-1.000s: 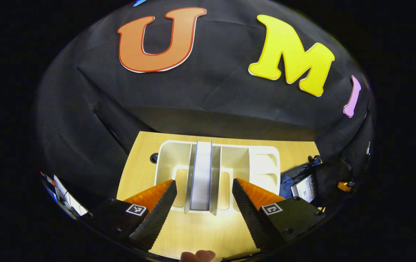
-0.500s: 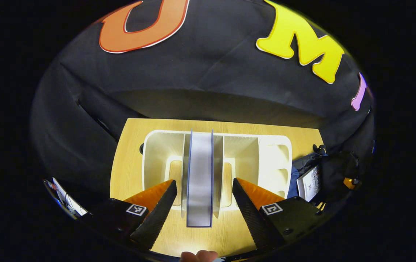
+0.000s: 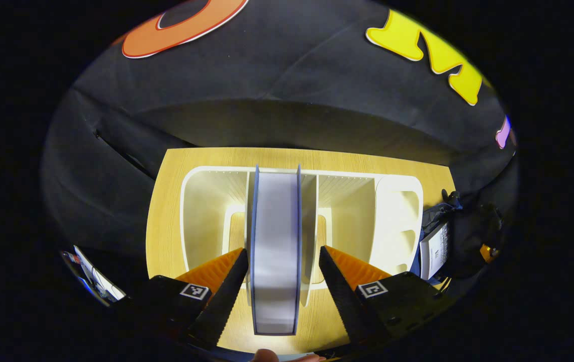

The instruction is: Open the schoolbag, grab two books from the bookshelf and put them into the schoolbag.

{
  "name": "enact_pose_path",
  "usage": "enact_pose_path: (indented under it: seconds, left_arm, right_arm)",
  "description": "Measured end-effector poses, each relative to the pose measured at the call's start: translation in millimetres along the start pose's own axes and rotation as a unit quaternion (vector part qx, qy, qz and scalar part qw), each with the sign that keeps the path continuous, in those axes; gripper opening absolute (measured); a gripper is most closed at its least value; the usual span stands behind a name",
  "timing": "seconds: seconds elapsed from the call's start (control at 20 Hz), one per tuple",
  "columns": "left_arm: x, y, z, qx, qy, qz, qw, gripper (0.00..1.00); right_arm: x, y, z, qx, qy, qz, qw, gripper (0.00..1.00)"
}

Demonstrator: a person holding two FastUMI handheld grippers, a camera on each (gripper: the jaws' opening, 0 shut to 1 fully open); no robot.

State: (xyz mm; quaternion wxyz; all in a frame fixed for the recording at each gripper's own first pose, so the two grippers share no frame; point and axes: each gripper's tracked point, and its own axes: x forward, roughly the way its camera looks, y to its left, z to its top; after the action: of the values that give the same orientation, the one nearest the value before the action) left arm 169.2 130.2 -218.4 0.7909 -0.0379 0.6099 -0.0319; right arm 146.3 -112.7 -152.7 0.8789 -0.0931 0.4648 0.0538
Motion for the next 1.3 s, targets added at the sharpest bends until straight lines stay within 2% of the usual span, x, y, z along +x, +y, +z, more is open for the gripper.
enact_pose_path:
  seconds: [0.05,0.15,0.2,0.3,0.45,0.5,0.55,0.75,0.8,0.85,1.0,1.05,1.1,1.15,1.2,1.3]
  left_arm:
    - [3,1,-4,-0.003,0.010,0.002,1.000,0.86]
    - [7,0,-10,-0.011,0.025,-0.005,1.000,0.82]
    - [9,0,-11,-0.015,0.031,-0.004,0.999,0.80]
    - [12,0,-15,-0.022,0.042,-0.006,0.999,0.75]
    - [16,6,-18,-0.037,0.051,0.005,0.998,0.59]
    - [18,7,-19,-0.039,0.053,0.007,0.998,0.60]
    - [14,8,-21,-0.040,0.055,0.012,0.998,0.51]
    - [-1,8,-24,-0.062,0.042,0.020,0.997,0.47]
    - [-9,8,-23,-0.065,0.034,0.016,0.997,0.47]
    - [-18,8,-23,-0.066,0.026,0.013,0.997,0.47]
    - [-52,9,-26,-0.062,0.001,0.006,0.998,0.47]
    - [-62,7,-28,-0.060,-0.007,0.000,0.998,0.47]
    - [-75,4,-30,-0.057,-0.013,-0.008,0.998,0.51]
    - [-87,3,-32,-0.055,-0.018,-0.012,0.998,0.45]
    - [-101,5,-34,-0.051,-0.025,-0.012,0.998,0.45]
    - [-129,8,-38,-0.043,-0.042,-0.010,0.998,0.45]
  right_arm:
    - [1,0,0,0.001,0.000,0.000,1.000,0.01]
    - [0,0,0,0.002,0.000,-0.001,1.000,0.01]
    - [0,-1,-1,0.003,0.000,0.000,1.000,0.04]
    - [-1,-2,-3,0.004,-0.001,0.000,1.000,0.01]
    - [0,-2,-4,0.010,-0.002,0.004,1.000,0.01]
    - [0,-3,-5,0.010,-0.003,0.005,1.000,0.01]
    - [0,-2,-5,0.010,-0.004,0.006,1.000,0.01]
    - [1,-3,-7,0.012,-0.006,0.012,1.000,0.01]
    - [1,-3,-7,0.013,-0.007,0.013,1.000,0.04]
    - [1,-2,-6,0.012,-0.007,0.015,1.000,0.01]
    - [1,1,-6,0.003,-0.010,0.018,1.000,0.01]
    - [2,2,-5,0.001,-0.011,0.021,1.000,0.04]
    - [2,3,-6,0.000,-0.012,0.022,1.000,0.04]
    - [3,4,-6,-0.001,-0.013,0.023,1.000,0.04]
    - [3,4,-7,-0.002,-0.014,0.025,1.000,0.01]
    - [4,5,-7,-0.003,-0.015,0.027,1.000,0.01]
